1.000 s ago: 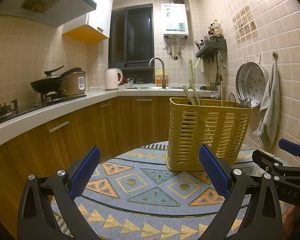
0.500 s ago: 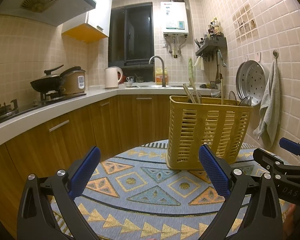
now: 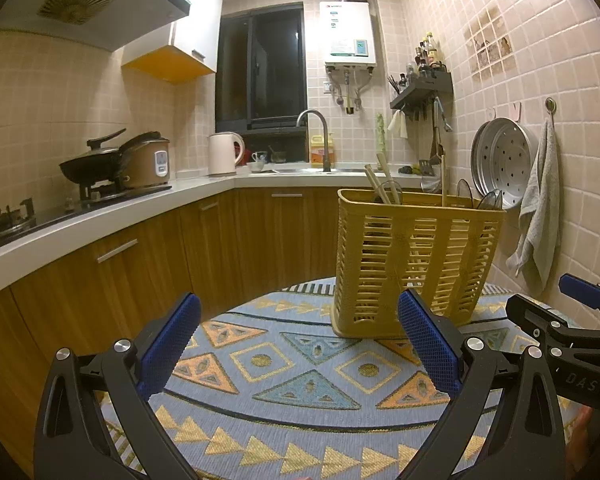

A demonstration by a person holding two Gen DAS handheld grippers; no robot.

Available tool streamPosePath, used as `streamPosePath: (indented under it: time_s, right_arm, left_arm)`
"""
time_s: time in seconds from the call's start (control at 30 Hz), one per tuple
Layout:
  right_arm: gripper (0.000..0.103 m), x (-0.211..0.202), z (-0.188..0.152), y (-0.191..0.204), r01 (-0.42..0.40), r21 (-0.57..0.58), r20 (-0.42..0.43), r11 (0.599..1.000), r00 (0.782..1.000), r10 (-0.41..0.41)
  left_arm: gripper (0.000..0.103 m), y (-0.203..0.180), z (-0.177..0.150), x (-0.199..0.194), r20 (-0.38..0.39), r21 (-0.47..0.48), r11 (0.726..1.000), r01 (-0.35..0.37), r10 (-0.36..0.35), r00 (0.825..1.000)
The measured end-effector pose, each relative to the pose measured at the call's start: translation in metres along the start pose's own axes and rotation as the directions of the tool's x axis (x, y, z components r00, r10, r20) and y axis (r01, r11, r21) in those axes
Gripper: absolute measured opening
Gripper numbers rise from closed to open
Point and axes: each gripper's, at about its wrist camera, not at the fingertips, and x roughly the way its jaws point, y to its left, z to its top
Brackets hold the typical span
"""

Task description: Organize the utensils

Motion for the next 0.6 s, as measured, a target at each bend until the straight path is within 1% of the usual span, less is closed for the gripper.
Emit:
streamPosePath:
  time_s: [0.33,0.6]
  right_arm:
    - [0.09,0.0011,-0.0001,-0.003,0.008,0.011,-0.003,1.0,1.0,-0.008]
    - [0.09,0.0012,-0.0003,-0.0021,0.013,0.011,-0.003,1.0,1.0,-0.013]
  left_arm:
    - [0.095,0.0012,-0.0007,0.0004,-0.007,-0.007,1.0,-0.001,0.001,1.0]
    - [0.095,-0.0004,-0.0009,-0.0011,0.004,0.002,1.0,-0.005,0.005,1.0]
